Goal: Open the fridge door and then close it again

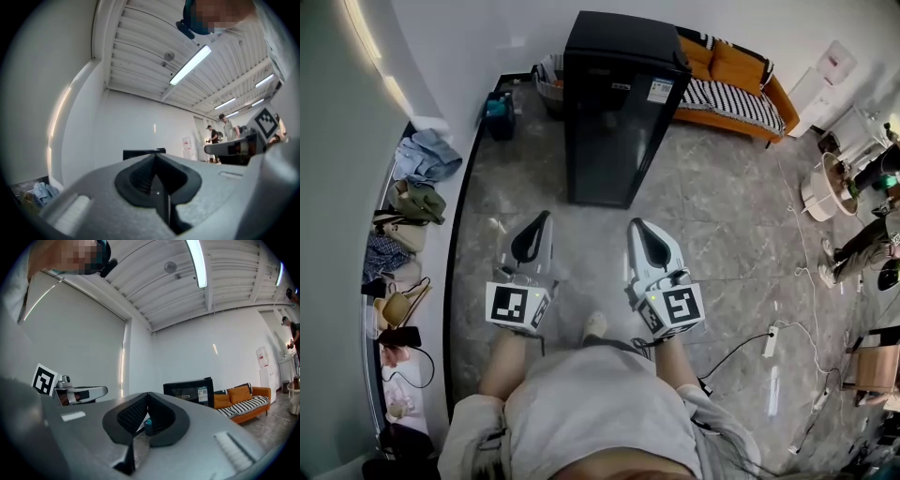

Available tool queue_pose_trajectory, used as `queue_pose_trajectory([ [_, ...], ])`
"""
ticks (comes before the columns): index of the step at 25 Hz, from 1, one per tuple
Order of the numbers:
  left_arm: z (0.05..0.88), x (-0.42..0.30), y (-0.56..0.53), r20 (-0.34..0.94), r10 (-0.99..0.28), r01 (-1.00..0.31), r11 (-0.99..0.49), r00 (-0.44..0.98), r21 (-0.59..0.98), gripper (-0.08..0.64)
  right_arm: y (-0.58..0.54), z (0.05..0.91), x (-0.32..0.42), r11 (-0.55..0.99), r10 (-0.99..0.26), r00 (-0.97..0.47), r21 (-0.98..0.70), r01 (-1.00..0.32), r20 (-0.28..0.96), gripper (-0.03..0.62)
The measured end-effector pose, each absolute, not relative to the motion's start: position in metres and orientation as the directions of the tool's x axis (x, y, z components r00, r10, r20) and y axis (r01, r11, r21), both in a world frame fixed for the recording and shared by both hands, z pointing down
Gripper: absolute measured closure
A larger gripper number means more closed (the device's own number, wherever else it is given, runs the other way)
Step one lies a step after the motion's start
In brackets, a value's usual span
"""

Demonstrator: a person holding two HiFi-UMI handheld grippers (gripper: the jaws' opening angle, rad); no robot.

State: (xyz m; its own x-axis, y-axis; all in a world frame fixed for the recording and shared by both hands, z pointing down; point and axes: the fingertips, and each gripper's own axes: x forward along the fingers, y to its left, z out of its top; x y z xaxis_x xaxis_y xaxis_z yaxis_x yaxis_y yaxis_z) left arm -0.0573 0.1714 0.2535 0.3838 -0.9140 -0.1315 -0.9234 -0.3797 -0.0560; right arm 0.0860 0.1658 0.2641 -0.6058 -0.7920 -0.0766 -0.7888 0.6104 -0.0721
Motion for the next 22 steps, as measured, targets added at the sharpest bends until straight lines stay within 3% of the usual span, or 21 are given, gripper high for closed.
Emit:
queue_pose_trajectory([
  [10, 0.253, -0.041, 0.126, -0.143, -0.930, -0.941, -0.331, 0.339, -0.072, 0.558, 0.109, 0.268, 0.097, 0.652, -0.758, -0.646, -0.080, -0.754, -0.088, 0.591],
  [22, 0.269, -0.087, 0.084, -0.110, -0.949, -0.955, -0.292, 0.297, -0.056, 0.558, 0.058, 0.275, 0.055, 0.664, -0.747, -0.660, -0.096, -0.741, -0.076, 0.591],
])
